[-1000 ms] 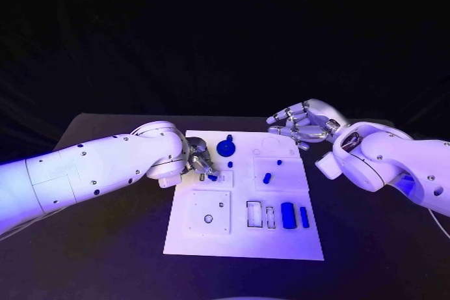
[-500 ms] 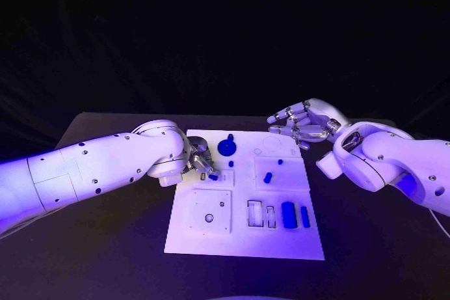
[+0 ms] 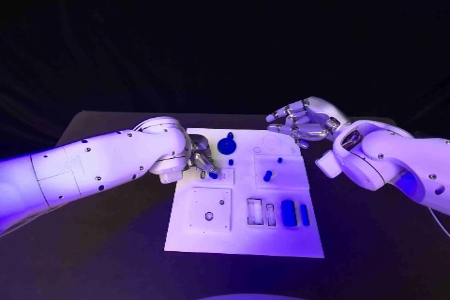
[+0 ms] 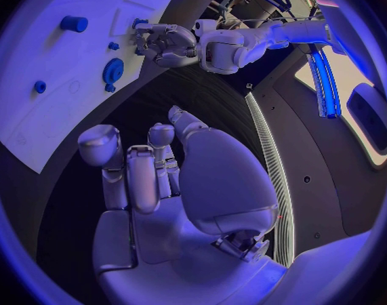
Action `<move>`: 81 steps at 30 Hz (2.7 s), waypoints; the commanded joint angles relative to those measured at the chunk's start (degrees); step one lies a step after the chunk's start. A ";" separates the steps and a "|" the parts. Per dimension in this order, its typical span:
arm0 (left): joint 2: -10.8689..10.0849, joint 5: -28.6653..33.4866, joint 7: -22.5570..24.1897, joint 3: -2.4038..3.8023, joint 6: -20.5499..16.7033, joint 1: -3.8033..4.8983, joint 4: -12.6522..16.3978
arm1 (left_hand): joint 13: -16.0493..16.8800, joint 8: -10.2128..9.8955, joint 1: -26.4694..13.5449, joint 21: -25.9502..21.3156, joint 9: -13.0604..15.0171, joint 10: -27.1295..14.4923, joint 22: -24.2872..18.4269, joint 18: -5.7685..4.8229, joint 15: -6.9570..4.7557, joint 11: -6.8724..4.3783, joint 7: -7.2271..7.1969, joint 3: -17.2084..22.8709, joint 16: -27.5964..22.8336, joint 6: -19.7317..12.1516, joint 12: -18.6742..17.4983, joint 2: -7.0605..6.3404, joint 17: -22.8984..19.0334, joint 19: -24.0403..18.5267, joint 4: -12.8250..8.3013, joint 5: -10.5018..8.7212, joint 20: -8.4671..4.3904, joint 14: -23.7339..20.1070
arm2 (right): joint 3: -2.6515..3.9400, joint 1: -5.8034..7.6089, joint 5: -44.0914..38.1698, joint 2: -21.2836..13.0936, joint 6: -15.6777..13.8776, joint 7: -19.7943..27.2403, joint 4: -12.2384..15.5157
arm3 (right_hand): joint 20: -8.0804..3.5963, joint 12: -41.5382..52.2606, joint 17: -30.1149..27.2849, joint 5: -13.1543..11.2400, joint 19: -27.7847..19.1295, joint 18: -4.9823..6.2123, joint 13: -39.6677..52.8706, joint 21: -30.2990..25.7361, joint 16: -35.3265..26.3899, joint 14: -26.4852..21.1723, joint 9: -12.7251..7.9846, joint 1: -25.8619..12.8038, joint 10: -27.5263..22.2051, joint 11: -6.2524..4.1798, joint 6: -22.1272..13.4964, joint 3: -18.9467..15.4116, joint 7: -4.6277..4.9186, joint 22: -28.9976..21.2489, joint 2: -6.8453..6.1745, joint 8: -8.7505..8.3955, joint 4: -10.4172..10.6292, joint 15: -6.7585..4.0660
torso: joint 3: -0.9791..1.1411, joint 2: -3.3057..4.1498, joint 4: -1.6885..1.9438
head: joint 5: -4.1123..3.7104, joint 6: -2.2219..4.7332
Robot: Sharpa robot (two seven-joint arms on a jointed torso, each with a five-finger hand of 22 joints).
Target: Assemble the parts on the task board
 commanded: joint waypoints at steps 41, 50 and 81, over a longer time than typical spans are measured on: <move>1.26 -4.70 -2.51 -0.34 3.58 -0.39 -0.84 | -2.20 -0.14 -11.09 0.25 5.43 1.86 8.79 -0.72 -1.17 -0.84 -2.60 -9.67 0.14 5.40 -0.74 -1.72 15.07 3.25 1.92 0.14 -1.00 5.94 | 0.01 -0.03 -1.34 -0.54 5.47 -0.85 0.35 | 0.13 -3.66 -0.73 1.44 -2.85 1.24 -3.13 -3.69 -2.95 2.03 -0.12 -0.35 -3.09 0.26 -1.54 -0.80 0.34 -5.34 0.43 0.08 0.18 0.11 | 0.03 -0.02 0.00 | -0.41 -0.43; 1.28 -4.70 -2.28 -0.34 3.37 -0.40 -0.97 | -2.13 -0.23 -10.87 0.16 4.92 1.91 8.79 -0.71 -1.24 -0.91 -2.67 -14.35 0.14 5.46 -0.47 -0.87 15.07 3.24 3.08 0.15 -1.06 5.94 | 0.01 -0.03 -0.65 -0.41 6.08 -0.92 0.18 | 0.16 -3.81 -0.85 1.46 -2.99 1.28 -3.27 -3.93 -3.09 1.96 -0.13 -0.41 -3.23 0.29 -1.61 -0.88 0.36 -5.63 0.43 0.08 0.24 0.13 | 0.04 -0.05 0.04 | -0.37 -0.30; -4.81 2.08 1.55 2.53 -0.70 1.03 4.51 | -2.53 -0.29 -14.61 -1.13 4.14 1.06 7.54 -0.37 -1.48 -1.08 -2.81 -30.47 0.14 4.58 -0.35 2.55 15.07 2.62 4.19 -0.17 -1.45 5.94 | -0.03 -0.51 -0.26 0.28 6.09 -0.60 -1.03 | 0.19 -4.40 -0.98 1.55 -3.22 1.37 -3.85 -4.31 -3.25 1.91 -0.12 -0.41 -3.63 0.30 -1.65 -0.87 0.37 -6.14 0.62 0.11 0.32 0.15 | 0.08 -0.03 -0.07 | -0.46 0.94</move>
